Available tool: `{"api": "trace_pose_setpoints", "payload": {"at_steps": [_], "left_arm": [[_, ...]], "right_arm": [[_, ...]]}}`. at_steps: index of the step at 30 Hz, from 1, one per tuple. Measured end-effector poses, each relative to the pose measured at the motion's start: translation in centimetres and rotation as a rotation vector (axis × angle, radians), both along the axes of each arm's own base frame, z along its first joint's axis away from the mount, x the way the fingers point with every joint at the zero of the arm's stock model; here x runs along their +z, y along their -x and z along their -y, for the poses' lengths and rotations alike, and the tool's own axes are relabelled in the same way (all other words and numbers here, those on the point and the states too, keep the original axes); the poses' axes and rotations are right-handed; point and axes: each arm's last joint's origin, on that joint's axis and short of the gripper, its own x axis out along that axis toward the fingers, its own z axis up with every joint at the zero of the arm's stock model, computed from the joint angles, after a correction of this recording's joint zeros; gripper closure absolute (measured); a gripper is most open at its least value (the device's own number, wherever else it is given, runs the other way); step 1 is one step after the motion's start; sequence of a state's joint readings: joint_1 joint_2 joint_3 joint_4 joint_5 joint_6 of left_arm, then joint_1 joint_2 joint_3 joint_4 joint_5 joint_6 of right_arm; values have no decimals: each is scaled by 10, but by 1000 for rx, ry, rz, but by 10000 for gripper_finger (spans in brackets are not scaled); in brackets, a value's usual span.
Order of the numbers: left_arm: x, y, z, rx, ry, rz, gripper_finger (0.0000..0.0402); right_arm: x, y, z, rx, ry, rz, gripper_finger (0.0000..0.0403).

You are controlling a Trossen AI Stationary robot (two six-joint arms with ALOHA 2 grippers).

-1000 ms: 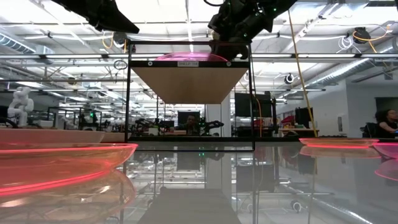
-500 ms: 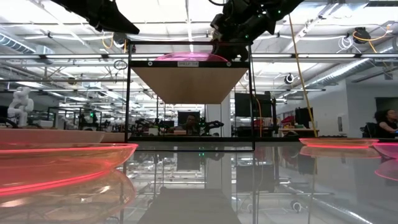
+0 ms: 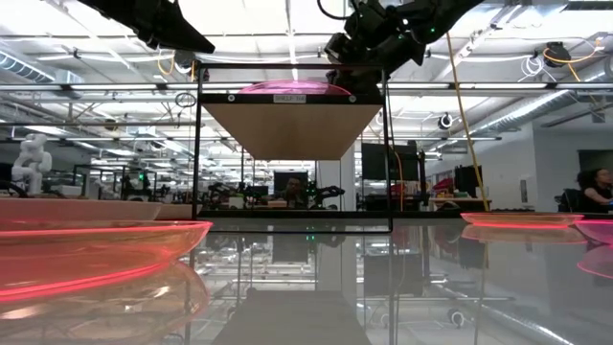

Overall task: Place and stack plates onto a shelf
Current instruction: Stack the gray plate on top of the brown plate on the shelf, then stack the top orange plate on top of the pink plate on the shelf

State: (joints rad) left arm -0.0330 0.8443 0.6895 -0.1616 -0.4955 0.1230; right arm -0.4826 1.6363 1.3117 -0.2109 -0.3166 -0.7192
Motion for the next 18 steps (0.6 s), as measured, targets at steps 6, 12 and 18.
{"api": "trace_pose_setpoints", "payload": {"at_steps": [6, 12, 18], "left_arm": [[0, 0, 0, -1, -3, -2, 378], [-1, 0, 0, -1, -3, -8, 378], [-3, 1, 0, 1, 1, -28, 378]], "right_arm": [[13, 2, -4, 4, 31, 56, 403], [39, 10, -24, -17, 12, 124, 403], [65, 29, -72, -59, -51, 94, 403]]}}
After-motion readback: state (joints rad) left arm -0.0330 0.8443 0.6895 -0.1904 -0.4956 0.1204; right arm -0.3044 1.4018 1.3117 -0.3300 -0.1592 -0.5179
